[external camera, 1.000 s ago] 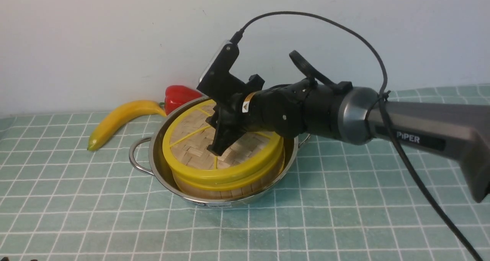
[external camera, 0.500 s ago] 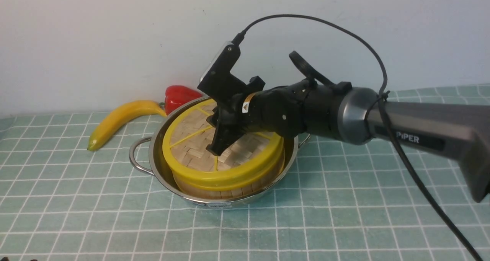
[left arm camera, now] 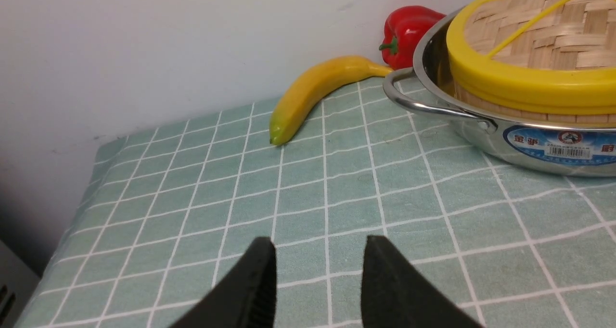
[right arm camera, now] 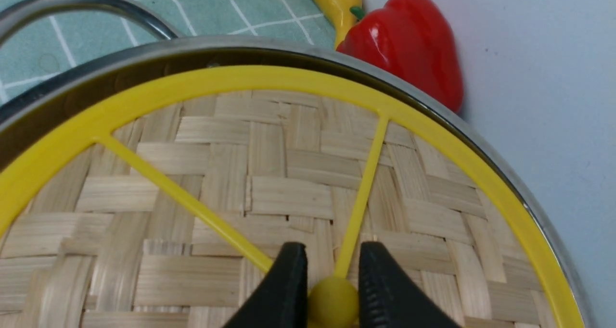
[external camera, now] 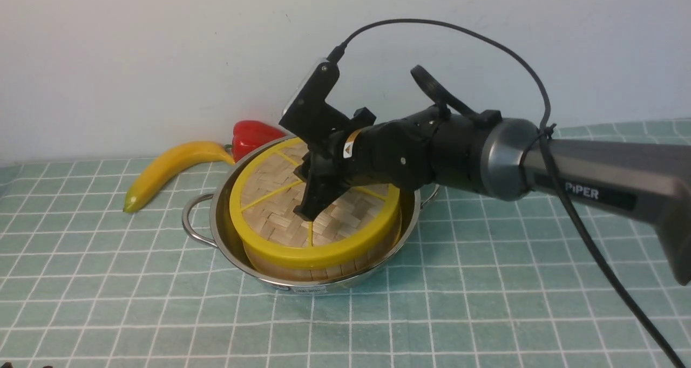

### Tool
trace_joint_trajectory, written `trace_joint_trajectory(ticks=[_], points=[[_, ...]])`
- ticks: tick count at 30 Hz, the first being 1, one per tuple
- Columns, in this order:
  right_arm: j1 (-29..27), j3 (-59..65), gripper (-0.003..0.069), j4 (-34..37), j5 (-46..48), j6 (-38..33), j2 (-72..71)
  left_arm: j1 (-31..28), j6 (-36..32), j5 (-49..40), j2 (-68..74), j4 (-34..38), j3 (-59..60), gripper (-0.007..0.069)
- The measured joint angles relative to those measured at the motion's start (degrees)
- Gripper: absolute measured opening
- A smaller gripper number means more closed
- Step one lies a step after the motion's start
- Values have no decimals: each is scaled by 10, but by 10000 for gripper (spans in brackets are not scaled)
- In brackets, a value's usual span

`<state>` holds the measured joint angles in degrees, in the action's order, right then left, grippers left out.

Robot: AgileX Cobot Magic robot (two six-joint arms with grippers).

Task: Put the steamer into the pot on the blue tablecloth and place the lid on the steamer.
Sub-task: 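Place the bamboo steamer lid onto the steamer basket in the pot with the right gripper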

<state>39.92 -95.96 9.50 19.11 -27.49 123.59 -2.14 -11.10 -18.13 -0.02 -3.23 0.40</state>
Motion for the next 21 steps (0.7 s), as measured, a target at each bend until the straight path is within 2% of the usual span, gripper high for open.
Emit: trace_joint_trajectory(ticks=[17, 18, 21], points=[[-1, 0, 165, -2, 0, 0, 0, 0, 0, 0, 0, 0, 0, 243], [-1, 0, 178, -2, 0, 0, 0, 0, 0, 0, 0, 0, 0, 243], [-1, 0, 328, -5, 9, 0, -5, 0, 0, 0, 0, 0, 0, 243]])
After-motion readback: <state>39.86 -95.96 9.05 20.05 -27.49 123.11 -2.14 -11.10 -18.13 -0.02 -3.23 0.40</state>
